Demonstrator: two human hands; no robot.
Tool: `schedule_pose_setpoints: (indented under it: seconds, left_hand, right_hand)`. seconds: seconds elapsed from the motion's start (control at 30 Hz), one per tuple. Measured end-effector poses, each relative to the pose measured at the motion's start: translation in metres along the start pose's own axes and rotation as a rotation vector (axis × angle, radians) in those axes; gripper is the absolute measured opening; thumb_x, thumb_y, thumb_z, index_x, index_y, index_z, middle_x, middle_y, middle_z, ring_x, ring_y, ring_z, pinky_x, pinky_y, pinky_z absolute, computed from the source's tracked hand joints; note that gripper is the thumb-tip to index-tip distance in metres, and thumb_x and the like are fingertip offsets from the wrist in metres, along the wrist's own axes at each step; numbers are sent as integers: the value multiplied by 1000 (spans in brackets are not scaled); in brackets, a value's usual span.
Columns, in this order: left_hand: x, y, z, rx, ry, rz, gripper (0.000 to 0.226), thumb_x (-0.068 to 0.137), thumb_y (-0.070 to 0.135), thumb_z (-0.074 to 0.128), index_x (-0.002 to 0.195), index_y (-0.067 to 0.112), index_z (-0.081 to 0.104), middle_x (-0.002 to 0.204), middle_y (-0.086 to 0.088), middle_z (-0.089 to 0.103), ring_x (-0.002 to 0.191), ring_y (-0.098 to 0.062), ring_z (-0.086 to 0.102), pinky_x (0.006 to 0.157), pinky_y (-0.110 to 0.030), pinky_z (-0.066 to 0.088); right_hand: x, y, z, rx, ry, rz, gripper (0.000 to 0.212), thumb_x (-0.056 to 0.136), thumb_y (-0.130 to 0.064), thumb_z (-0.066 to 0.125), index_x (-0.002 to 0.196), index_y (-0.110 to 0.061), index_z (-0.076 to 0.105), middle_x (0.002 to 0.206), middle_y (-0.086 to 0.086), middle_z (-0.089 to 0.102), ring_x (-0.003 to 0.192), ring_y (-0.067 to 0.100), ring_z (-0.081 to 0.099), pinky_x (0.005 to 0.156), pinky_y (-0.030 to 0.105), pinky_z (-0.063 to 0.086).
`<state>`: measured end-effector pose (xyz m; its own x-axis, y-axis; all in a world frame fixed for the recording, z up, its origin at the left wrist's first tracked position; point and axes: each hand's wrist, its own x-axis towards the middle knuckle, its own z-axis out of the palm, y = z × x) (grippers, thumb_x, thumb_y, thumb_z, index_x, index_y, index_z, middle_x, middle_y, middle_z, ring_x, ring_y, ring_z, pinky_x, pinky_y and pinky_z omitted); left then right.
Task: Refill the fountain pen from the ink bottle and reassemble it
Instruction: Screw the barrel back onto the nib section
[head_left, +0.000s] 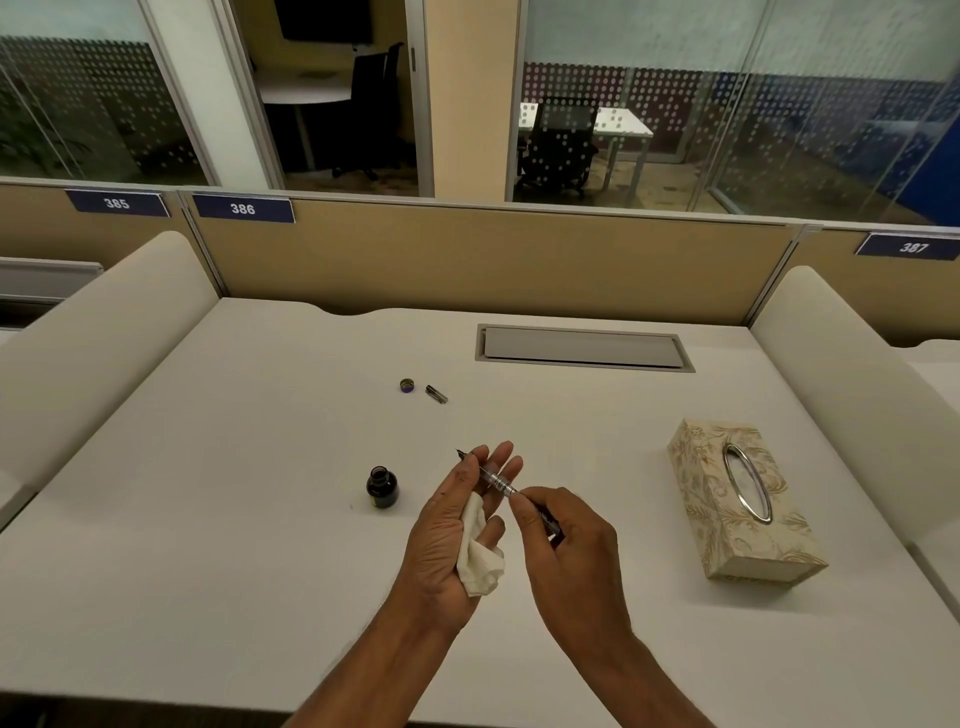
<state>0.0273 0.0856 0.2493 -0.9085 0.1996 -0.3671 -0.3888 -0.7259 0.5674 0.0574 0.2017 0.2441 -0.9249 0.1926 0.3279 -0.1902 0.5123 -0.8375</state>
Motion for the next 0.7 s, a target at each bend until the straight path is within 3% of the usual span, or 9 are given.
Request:
schedule_pose_setpoints:
  seconds: [0.03, 0.1, 0.17, 0.27, 0.33, 0.4, 0.47, 0.6, 0.7]
  left_hand:
    - [1, 0, -2, -37, -2, -9, 28, 107, 28, 45, 124, 23, 66, 135, -2, 71, 128, -14, 64, 124, -34, 6]
    - [2, 0, -3, -66, -3, -11, 29, 105, 28, 47, 126, 23, 66, 139, -3, 69, 131, -16, 61, 124, -33, 10]
    - [3, 0, -4, -65, 8, -17, 30, 107, 28, 45, 128, 22, 64, 136, -1, 71, 133, -16, 60, 125, -36, 1]
    - [1, 0, -4, -82, 16, -24, 30, 108, 26, 42, 127, 21, 65, 131, -1, 73, 133, -18, 59, 123, -36, -11]
    - [1, -1, -4, -96, 22, -29, 30, 108, 26, 43, 128, 20, 65, 130, -2, 73, 133, -18, 59, 123, -33, -5]
    - [2, -2, -5, -104, 28, -27, 29, 107, 25, 45, 126, 20, 66, 131, -3, 73, 133, -18, 59, 121, -26, 12]
    - [3, -3, -6, -90, 26, -18, 28, 106, 26, 46, 123, 19, 68, 131, -3, 73, 132, -17, 61, 117, -29, 24]
    - [3, -4, -7, -133, 40, -39, 30, 108, 23, 44, 124, 16, 68, 129, -5, 74, 134, -19, 57, 122, -32, -3]
    - [5, -6, -9, -138, 41, -42, 31, 108, 23, 43, 125, 16, 68, 128, -4, 74, 135, -20, 56, 117, -31, 1]
  right_hand:
    - [-1, -1, 0, 17, -6, 18, 8, 95, -25, 66, 101, -25, 71, 86, -20, 67, 86, 5, 64, 66, 15, 52]
    - [-3, -4, -1, 45, -12, 33, 20, 92, -20, 70, 109, -30, 66, 93, -22, 65, 94, 0, 62, 71, 8, 51]
    - [-4, -7, -4, 31, 2, -19, 26, 90, -12, 73, 107, -30, 63, 96, -20, 64, 95, 1, 63, 73, 6, 50]
    - [-4, -6, -5, -7, 55, -99, 18, 88, -5, 73, 98, -19, 67, 94, -14, 66, 91, 3, 64, 77, 5, 49]
    - [-3, -3, -4, 5, 89, -105, 14, 90, -5, 71, 96, -17, 68, 90, -10, 67, 85, 5, 66, 74, 8, 52]
    - [-3, -3, -2, 76, 97, -47, 10, 91, -10, 69, 99, -16, 70, 90, -8, 70, 79, 6, 70, 70, 13, 57]
    - [-2, -5, -1, 108, 101, -10, 12, 91, -13, 70, 102, -16, 70, 92, -8, 71, 84, 4, 70, 73, 13, 57]
    - [-3, -7, 1, 118, 115, -27, 14, 88, -8, 73, 95, -20, 70, 94, -12, 70, 92, 9, 68, 80, 10, 53]
    - [-2, -8, 4, 200, 150, 89, 12, 91, -11, 70, 95, -23, 70, 87, -7, 73, 81, 10, 72, 76, 16, 58]
